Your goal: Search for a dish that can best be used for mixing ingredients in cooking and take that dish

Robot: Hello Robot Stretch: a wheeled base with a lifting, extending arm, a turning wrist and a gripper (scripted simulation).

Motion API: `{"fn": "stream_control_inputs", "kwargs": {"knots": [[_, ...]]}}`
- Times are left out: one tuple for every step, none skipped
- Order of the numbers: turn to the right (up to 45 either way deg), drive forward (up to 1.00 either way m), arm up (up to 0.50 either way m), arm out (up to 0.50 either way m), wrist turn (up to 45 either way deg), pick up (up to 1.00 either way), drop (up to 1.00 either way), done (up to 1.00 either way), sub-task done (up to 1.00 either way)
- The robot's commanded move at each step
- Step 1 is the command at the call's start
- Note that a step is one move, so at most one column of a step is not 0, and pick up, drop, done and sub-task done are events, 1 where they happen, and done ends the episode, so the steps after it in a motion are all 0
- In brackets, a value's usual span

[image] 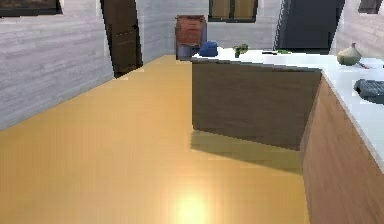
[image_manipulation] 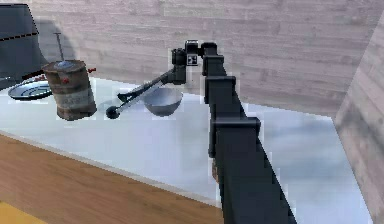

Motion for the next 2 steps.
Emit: {"fn": "stream_control_inputs", "kwargs": {"knots": [[0.0, 0.0, 0.0, 0.0, 45.0, 0.0, 0.0, 0.0, 0.0], [0.0, 0.0, 0.0, 0.0, 15.0, 0.0, 0.0, 0.0, 0.0]]}}
